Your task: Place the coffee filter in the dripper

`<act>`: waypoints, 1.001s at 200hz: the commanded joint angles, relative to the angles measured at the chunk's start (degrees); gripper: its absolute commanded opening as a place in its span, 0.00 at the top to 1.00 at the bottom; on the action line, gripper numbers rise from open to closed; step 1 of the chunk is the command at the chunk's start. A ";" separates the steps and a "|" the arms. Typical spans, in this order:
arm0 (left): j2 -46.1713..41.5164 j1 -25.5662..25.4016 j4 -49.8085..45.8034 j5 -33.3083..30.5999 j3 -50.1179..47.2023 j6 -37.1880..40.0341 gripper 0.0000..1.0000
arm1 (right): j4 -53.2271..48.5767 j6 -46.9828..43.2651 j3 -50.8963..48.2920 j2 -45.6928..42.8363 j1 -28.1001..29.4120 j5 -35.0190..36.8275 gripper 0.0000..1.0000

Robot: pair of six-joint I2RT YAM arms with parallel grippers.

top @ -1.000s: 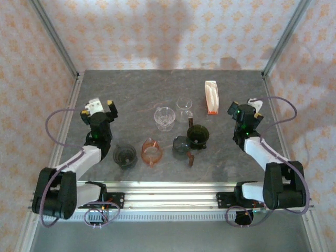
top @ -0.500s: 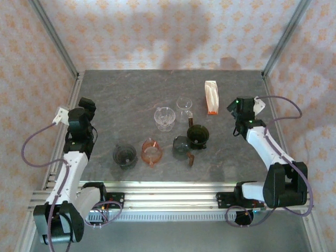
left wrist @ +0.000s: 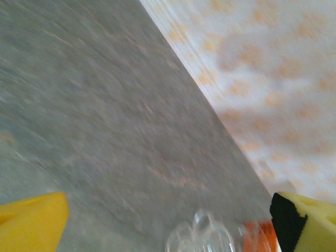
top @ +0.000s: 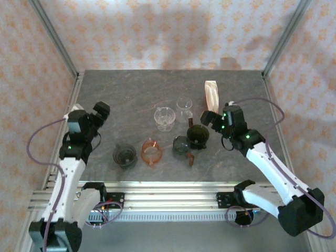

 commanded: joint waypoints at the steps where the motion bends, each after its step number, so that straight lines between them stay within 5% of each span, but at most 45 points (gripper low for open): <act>1: -6.44 -5.75 -7.23 4.40 -1.89 3.03 0.00 | -4.37 -1.84 -0.88 -0.75 5.17 -2.92 0.00; 27: -9.07 -7.56 -16.97 5.11 -0.95 5.68 0.01 | -5.20 -2.45 1.26 2.79 11.50 -2.48 0.00; 76: -14.00 -7.58 -19.66 9.87 -3.18 6.41 0.01 | -2.35 -2.27 3.15 10.44 19.78 -0.33 0.05; 200: -13.12 -7.51 -16.83 11.30 -4.72 4.79 0.01 | 1.62 -1.81 4.85 18.42 25.29 -2.55 0.10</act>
